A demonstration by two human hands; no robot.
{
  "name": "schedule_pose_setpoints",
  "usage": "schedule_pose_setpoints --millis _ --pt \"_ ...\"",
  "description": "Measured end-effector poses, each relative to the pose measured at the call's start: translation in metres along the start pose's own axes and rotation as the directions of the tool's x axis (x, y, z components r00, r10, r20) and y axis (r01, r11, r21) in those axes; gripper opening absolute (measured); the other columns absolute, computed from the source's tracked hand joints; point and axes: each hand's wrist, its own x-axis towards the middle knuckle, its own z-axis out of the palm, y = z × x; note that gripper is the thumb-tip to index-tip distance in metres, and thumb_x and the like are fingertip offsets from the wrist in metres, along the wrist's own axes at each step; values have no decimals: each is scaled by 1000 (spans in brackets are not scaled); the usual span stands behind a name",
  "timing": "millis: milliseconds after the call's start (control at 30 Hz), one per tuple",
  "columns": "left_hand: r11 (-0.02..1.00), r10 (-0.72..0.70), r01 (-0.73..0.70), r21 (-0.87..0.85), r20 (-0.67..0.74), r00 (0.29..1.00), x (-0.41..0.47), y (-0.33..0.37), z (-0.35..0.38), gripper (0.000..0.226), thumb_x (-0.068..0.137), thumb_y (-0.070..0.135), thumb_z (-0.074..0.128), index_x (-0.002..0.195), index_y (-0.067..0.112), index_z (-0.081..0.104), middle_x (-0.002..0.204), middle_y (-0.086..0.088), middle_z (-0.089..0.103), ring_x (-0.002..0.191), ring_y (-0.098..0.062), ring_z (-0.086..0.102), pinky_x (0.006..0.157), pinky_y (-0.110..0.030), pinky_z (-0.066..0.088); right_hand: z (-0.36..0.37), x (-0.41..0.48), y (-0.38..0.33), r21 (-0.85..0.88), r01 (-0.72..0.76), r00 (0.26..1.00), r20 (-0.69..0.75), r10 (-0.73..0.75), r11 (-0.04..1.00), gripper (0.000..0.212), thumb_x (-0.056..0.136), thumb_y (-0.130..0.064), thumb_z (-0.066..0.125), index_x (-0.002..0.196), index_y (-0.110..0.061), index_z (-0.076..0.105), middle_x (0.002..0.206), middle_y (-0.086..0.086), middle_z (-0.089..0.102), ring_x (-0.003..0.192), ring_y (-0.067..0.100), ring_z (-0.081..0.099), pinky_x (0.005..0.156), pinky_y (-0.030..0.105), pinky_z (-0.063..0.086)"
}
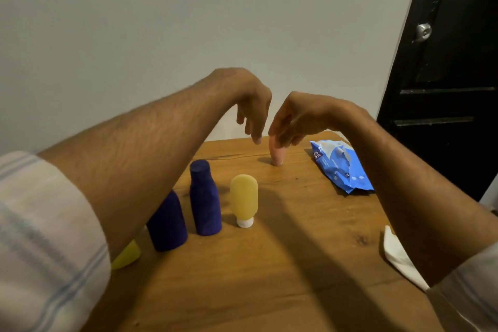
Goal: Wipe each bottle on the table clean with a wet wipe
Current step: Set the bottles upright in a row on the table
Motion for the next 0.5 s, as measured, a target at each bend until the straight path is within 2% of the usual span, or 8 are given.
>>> schedule_pose_setpoints --millis 100,233,333,500 --pt "999 27 -30 38 83 996 -12 5 17 45 84 29 74 125 16 63 125 0 65 120 -21 57 104 -40 42 19 -9 -13 -26 -21 993 119 24 999 43 76 -12 77 117 -9 66 104 6 71 92 21 70 86 37 57" --pt "994 19 -37 102 165 986 -19 9 37 48 83 28 74 127 17 59 127 1 63 123 -21 54 108 -43 41 41 -13 -22 3 -42 981 189 40 999 49 73 -12 80 119 -9 64 110 5 69 94 20 69 87 38 56" --pt "992 -1 -21 123 173 985 -22 7 47 45 82 31 75 123 18 61 126 2 63 122 -21 54 108 -44 41 54 -12 -21 16 -8 987 161 6 1000 47 75 -15 79 120 -9 64 109 6 70 92 20 69 84 35 57" --pt "985 -54 32 171 128 990 -21 2 60 42 77 36 79 112 16 65 116 3 66 115 -20 57 99 -37 45 65 -9 -21 37 63 994 92 -66 997 38 78 -19 76 113 -7 68 102 8 72 84 18 71 78 31 59"
